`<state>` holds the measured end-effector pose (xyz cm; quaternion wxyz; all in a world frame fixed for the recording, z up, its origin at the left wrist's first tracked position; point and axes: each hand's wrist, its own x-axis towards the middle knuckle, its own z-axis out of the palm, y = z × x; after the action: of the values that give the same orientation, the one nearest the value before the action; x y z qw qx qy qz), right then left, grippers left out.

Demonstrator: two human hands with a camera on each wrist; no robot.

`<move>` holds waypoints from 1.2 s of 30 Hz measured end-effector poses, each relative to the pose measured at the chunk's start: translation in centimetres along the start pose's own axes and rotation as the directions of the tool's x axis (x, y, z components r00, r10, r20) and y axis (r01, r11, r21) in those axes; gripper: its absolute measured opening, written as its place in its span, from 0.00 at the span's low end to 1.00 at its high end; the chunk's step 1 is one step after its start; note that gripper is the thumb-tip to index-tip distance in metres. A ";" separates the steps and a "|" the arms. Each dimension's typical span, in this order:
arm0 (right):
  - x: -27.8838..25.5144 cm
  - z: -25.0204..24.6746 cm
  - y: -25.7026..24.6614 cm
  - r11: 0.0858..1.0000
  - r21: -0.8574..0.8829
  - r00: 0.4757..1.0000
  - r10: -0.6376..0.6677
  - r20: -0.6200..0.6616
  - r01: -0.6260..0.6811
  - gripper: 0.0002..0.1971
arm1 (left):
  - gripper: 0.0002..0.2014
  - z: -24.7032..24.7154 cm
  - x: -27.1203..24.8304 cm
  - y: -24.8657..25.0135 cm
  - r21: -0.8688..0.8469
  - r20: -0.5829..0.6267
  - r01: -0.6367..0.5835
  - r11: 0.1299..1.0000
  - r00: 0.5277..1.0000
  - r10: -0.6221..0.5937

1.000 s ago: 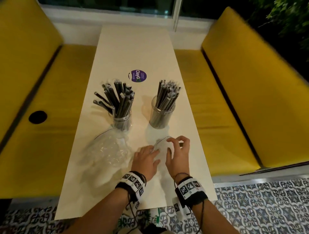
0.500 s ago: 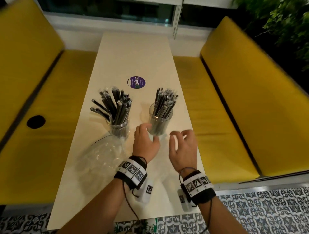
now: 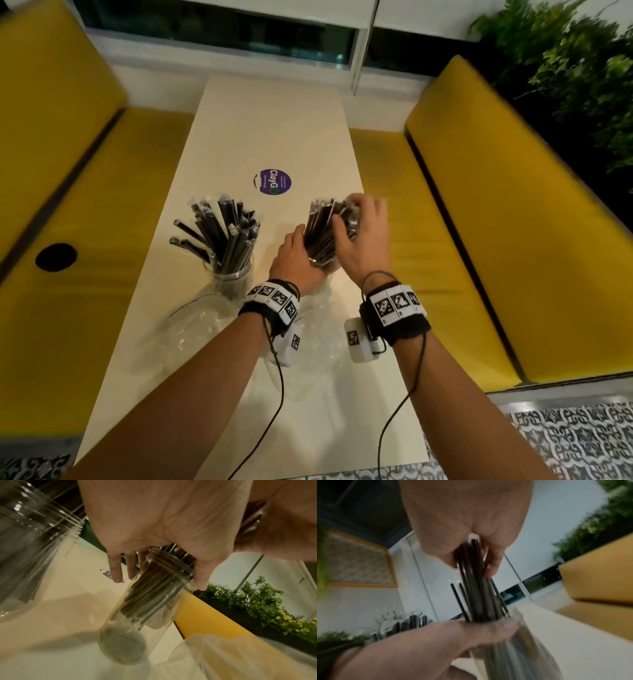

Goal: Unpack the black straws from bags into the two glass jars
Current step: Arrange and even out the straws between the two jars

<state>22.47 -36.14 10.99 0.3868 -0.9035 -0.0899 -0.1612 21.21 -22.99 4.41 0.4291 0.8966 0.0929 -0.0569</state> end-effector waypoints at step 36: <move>3.2 0.8 -1.2 0.987 -0.161 0.999 0.022 0.047 -0.014 0.31 | 0.60 0.0 1.3 -0.9 0.041 0.075 0.009 0.999 0.997 -0.012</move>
<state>25.28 -34.60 12.44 0.3120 -0.9361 -0.0777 -0.1424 22.30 -22.26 3.48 0.4136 0.9019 0.0802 -0.0950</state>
